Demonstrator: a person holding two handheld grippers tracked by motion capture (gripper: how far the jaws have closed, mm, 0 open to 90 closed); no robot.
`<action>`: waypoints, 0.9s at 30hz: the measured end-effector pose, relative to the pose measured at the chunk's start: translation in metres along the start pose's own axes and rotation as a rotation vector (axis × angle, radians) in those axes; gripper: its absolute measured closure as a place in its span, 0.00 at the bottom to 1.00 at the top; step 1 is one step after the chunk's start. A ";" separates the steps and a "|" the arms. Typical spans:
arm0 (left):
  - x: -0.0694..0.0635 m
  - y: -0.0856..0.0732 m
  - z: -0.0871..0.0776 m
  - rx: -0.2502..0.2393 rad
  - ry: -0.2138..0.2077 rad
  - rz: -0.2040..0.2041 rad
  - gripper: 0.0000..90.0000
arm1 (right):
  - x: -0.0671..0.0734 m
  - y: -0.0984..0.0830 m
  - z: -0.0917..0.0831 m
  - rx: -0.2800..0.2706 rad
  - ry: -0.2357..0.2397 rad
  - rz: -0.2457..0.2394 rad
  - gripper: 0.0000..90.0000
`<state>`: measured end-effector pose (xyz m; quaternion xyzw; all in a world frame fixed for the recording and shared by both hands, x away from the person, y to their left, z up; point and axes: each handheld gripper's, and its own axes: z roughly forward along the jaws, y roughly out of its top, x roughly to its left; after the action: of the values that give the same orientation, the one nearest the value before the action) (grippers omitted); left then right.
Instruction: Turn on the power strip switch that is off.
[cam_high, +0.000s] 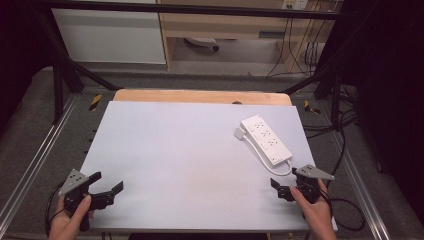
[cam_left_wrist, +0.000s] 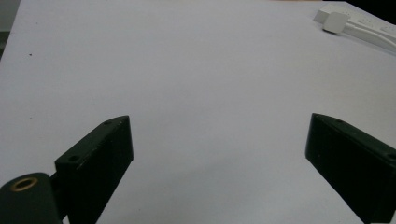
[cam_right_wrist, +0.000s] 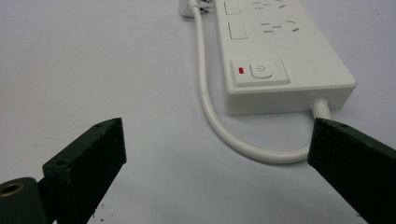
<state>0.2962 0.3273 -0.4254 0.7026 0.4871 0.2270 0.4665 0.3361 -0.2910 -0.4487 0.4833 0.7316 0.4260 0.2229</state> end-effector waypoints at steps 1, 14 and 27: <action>0.000 0.000 0.000 0.003 0.002 -0.001 0.08 | -0.001 0.000 0.000 0.000 -0.003 -0.003 0.05; 0.002 0.001 0.004 0.007 0.003 -0.020 0.08 | -0.001 0.003 -0.005 -0.018 0.012 0.023 0.05; 0.002 0.002 0.006 0.010 -0.008 -0.026 0.08 | -0.005 0.011 -0.013 -0.056 0.023 0.046 0.04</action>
<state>0.3027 0.3262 -0.4273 0.6992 0.4955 0.2155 0.4681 0.3345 -0.2986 -0.4328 0.4889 0.7103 0.4570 0.2183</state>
